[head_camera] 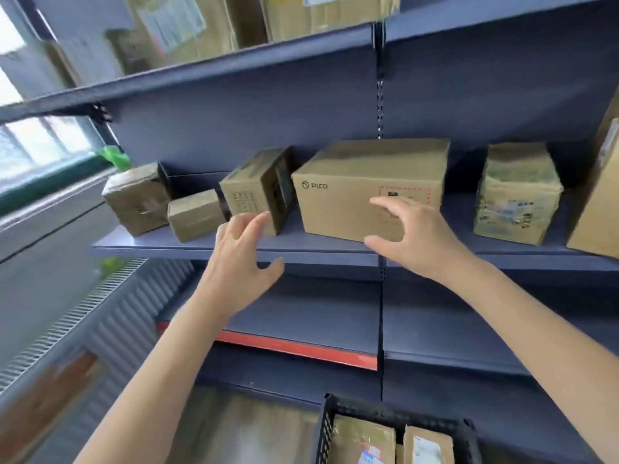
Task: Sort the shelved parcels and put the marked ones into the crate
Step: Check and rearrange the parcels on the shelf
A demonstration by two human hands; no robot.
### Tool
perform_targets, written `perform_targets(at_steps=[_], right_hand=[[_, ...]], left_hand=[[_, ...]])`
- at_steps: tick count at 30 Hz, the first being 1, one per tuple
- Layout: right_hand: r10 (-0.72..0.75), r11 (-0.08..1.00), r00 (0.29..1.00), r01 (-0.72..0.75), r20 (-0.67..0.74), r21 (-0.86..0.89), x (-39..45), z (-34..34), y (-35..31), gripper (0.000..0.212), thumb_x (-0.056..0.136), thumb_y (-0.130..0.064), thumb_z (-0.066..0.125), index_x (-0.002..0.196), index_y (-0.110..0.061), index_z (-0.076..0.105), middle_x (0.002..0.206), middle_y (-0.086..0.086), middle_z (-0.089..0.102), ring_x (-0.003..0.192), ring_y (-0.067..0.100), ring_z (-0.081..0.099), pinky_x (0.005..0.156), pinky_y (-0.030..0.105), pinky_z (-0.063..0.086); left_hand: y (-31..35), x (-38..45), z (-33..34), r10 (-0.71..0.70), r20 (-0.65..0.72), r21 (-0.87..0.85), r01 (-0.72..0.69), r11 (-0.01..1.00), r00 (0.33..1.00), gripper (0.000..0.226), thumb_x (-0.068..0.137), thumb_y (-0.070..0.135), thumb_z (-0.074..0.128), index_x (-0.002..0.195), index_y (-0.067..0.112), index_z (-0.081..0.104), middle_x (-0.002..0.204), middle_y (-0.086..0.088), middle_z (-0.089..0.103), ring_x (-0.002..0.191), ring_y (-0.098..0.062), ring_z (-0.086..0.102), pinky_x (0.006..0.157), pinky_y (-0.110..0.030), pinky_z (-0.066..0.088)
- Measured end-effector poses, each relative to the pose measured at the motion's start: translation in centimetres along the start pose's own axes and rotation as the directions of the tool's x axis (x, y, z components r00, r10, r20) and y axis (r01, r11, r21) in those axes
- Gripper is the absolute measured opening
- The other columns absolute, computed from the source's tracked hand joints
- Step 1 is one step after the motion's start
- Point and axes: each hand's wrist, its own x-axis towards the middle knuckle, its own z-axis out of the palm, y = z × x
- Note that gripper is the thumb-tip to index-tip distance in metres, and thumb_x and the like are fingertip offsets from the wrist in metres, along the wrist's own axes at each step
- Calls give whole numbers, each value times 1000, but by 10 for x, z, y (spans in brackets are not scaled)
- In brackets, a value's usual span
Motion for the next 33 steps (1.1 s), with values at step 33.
perform_targets(at_steps=[33], right_hand=[[-319, 904, 929, 358, 189, -233, 95, 242, -378, 64, 86, -30, 59, 143, -17, 32, 150, -1, 32, 137, 17, 29, 108, 31, 28]], left_hand=[[-356, -112, -248, -253, -124, 137, 269, 953, 960, 81, 77, 52, 51, 144, 13, 28, 142, -6, 39, 130, -26, 34, 107, -31, 26]])
